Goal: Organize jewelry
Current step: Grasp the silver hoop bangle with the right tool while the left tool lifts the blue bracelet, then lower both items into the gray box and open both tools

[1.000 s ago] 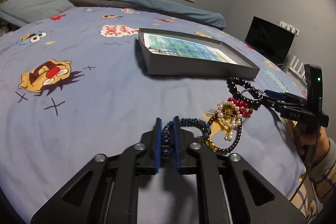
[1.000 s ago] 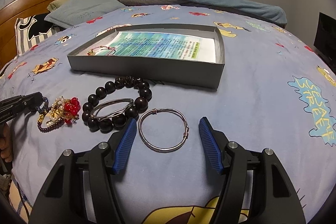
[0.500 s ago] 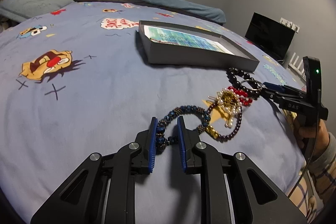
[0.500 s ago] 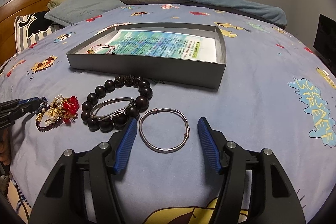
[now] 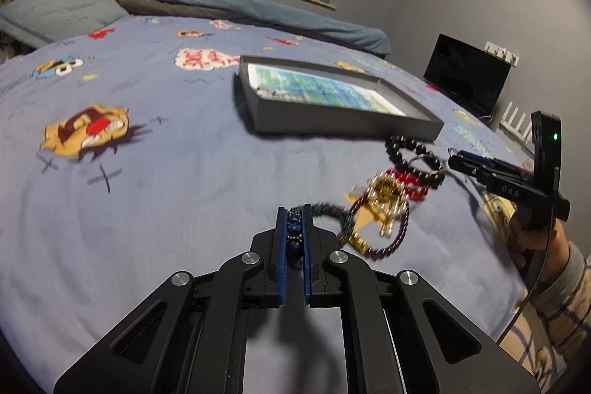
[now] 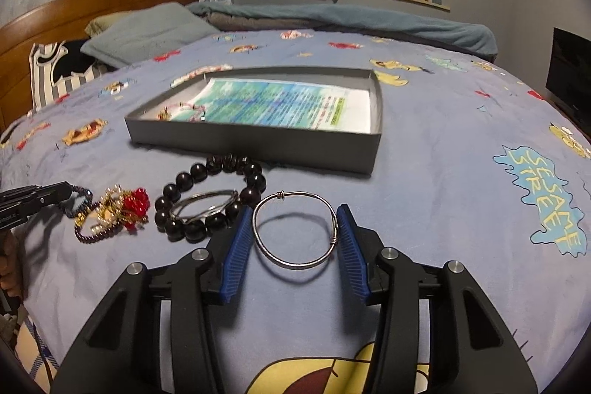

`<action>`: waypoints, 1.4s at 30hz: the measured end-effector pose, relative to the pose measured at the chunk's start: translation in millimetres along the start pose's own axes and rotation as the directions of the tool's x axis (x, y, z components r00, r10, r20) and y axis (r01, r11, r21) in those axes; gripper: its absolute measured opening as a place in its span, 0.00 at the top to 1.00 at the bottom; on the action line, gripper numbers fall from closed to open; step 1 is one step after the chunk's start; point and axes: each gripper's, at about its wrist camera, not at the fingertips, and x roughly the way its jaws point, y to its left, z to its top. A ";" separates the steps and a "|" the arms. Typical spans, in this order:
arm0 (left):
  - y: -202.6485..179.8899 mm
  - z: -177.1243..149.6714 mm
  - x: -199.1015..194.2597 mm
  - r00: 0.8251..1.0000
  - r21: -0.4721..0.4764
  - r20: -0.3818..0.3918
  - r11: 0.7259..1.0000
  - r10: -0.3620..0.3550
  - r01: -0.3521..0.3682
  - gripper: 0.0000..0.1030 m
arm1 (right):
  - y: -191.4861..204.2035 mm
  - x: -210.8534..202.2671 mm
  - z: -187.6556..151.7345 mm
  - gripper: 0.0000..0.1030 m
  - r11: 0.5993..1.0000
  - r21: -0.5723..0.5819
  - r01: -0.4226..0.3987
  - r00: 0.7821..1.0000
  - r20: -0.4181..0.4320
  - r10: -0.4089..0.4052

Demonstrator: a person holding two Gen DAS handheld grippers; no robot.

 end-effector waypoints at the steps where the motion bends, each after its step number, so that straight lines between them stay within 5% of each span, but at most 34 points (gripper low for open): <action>1: -1.3 3.3 -0.7 1.000 0.004 0.005 1.000 -0.002 0.002 0.93 | -1.1 -0.7 0.8 0.55 1.000 0.006 -0.002 1.000 0.003 0.002; 42: -31.0 114.7 17.2 0.992 0.119 0.118 0.992 -0.054 0.040 0.93 | -2.8 18.6 79.4 0.55 0.999 -0.019 -0.037 0.994 0.103 0.039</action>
